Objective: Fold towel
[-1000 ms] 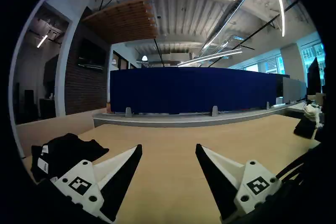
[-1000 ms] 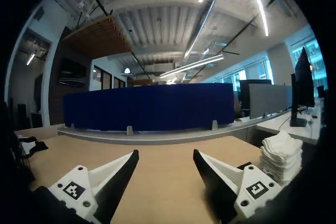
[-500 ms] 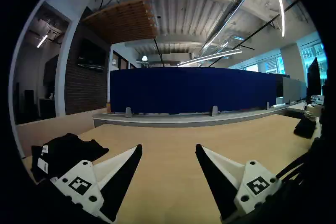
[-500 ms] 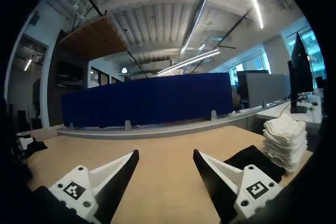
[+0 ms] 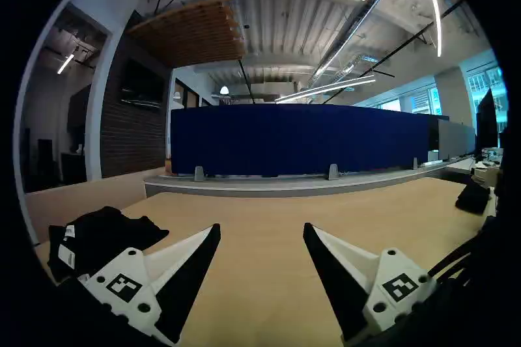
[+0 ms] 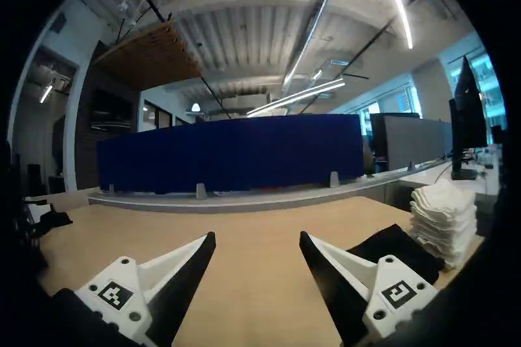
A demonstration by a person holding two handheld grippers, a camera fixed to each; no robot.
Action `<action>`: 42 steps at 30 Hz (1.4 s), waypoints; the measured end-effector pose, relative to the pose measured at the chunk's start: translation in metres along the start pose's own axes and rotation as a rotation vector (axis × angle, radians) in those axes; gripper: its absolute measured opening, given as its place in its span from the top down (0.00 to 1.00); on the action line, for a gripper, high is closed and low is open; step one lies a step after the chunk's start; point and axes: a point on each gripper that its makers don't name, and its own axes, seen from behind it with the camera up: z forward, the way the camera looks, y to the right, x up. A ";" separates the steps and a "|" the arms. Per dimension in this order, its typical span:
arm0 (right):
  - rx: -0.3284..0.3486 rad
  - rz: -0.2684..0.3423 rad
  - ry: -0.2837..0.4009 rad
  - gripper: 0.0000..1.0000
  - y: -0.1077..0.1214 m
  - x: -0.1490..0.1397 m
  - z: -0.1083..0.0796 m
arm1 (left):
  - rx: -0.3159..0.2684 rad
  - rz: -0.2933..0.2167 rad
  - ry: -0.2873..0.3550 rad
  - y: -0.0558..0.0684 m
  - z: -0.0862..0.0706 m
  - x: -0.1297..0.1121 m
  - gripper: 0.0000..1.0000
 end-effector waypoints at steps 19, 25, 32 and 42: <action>0.018 -0.070 -0.019 0.00 -0.012 -0.010 0.004 | 0.000 0.000 0.000 0.000 0.000 0.000 0.06; 0.012 -0.070 -0.019 0.00 -0.011 -0.012 0.004 | 0.000 0.000 0.000 0.000 0.000 0.000 0.06; -0.004 -0.069 -0.019 0.00 -0.007 -0.012 0.004 | 0.000 0.000 0.000 0.000 0.001 0.000 0.06; -0.006 -0.070 -0.019 0.00 -0.007 -0.015 0.004 | 0.000 0.000 0.000 0.000 0.001 0.000 0.06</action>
